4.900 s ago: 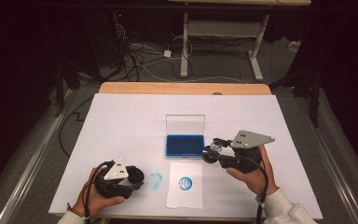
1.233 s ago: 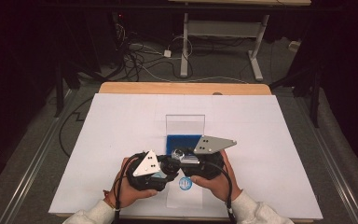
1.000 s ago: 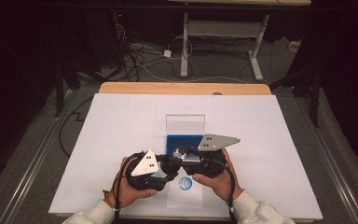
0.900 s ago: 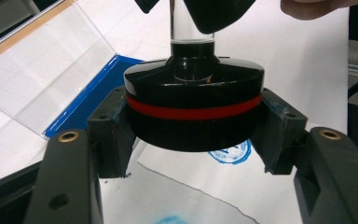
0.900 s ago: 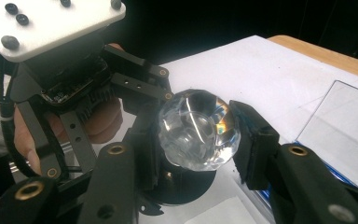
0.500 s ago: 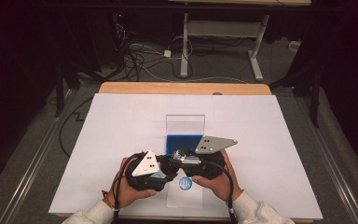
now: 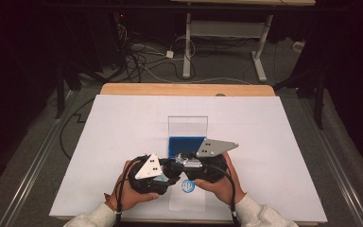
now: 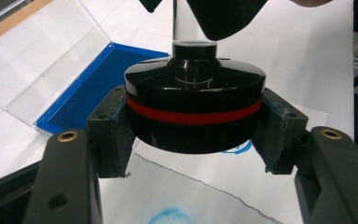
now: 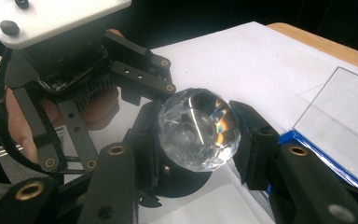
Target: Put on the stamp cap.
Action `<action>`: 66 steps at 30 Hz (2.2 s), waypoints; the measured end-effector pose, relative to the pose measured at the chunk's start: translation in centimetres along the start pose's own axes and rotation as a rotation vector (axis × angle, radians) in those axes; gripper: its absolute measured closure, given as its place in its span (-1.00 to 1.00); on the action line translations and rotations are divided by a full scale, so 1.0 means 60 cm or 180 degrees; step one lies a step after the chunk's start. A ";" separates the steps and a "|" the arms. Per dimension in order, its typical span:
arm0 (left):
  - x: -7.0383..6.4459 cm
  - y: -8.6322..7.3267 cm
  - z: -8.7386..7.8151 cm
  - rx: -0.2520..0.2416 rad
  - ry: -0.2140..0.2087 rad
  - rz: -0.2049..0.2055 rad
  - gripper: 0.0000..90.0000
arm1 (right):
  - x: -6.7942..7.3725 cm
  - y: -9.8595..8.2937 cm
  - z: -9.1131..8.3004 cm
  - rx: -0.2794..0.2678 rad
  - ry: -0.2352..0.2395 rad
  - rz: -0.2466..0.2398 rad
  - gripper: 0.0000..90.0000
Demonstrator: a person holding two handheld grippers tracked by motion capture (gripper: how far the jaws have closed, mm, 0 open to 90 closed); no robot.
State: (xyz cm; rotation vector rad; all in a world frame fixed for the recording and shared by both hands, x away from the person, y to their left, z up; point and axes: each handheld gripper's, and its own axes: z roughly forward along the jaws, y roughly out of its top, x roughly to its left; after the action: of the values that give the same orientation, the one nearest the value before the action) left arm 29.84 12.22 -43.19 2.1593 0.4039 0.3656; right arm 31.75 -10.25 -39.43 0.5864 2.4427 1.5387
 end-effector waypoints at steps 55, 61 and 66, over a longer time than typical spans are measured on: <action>0.026 -0.038 -0.027 0.0034 0.0411 -0.0040 -0.64 | -0.018 0.013 -0.055 -0.0089 -0.0254 -0.0143 0.27; 0.029 -0.049 -0.044 0.0080 0.0510 0.0019 -0.63 | -0.027 0.009 -0.066 -0.0075 -0.0344 -0.0143 0.27; 0.032 -0.060 -0.054 0.0118 0.0577 -0.0011 -0.63 | -0.034 0.007 -0.077 -0.0066 -0.0415 -0.0146 0.27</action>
State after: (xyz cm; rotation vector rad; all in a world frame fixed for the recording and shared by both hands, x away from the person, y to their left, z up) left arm 29.75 17.36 -44.11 2.1687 0.5195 0.5584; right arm 31.98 -14.74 -37.15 0.6029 2.3246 1.4584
